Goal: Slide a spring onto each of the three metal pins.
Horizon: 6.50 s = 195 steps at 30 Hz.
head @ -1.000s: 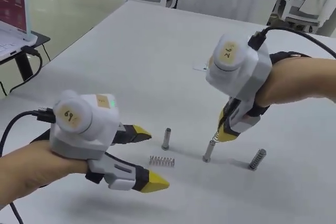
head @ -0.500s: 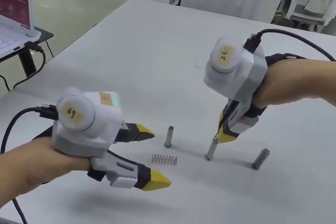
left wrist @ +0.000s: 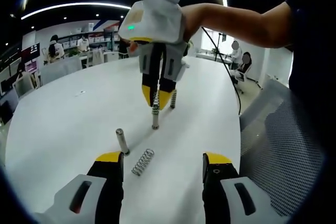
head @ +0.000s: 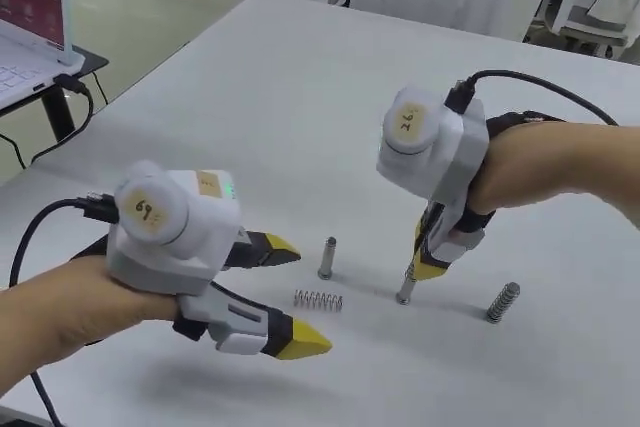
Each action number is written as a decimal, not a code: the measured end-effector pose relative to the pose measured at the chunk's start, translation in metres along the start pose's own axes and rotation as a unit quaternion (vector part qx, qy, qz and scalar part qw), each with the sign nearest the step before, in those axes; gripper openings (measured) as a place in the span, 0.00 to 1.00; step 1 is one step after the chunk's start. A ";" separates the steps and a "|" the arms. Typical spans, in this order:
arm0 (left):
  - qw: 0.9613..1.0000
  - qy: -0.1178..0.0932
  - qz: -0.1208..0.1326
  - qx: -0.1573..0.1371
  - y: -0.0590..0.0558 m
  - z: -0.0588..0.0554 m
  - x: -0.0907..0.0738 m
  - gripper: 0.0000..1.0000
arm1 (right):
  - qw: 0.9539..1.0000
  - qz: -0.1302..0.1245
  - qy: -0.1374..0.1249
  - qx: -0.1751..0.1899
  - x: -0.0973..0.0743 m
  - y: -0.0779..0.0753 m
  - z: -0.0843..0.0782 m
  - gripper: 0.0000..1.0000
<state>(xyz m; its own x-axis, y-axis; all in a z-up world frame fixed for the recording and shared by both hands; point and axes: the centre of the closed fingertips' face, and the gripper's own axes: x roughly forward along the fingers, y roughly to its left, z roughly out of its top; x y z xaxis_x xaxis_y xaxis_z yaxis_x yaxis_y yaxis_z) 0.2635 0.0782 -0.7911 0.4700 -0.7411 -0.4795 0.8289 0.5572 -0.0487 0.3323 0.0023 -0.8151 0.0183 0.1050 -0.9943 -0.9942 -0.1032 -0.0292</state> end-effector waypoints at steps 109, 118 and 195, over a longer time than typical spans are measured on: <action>1.000 0.014 0.001 -0.007 0.002 -0.007 0.001 0.54 | 0.995 0.017 -0.092 -0.039 0.052 0.031 0.071 0.10; 1.000 0.015 0.002 -0.005 0.002 -0.008 0.001 0.54 | 0.995 0.012 -0.090 -0.044 0.054 0.031 0.069 0.08; 0.995 -0.019 -0.015 0.102 -0.018 0.021 0.001 0.05 | 0.991 0.010 -0.111 -0.077 -0.029 0.073 0.054 0.08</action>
<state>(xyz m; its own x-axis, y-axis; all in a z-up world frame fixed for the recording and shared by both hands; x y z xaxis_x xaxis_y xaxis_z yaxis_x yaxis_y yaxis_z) 0.2550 0.0595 -0.7718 0.4523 -0.7717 -0.4471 0.8850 0.4505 0.1176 0.2532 0.0453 -0.7831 -0.0418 0.3143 -0.9484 -0.9660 -0.2553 -0.0420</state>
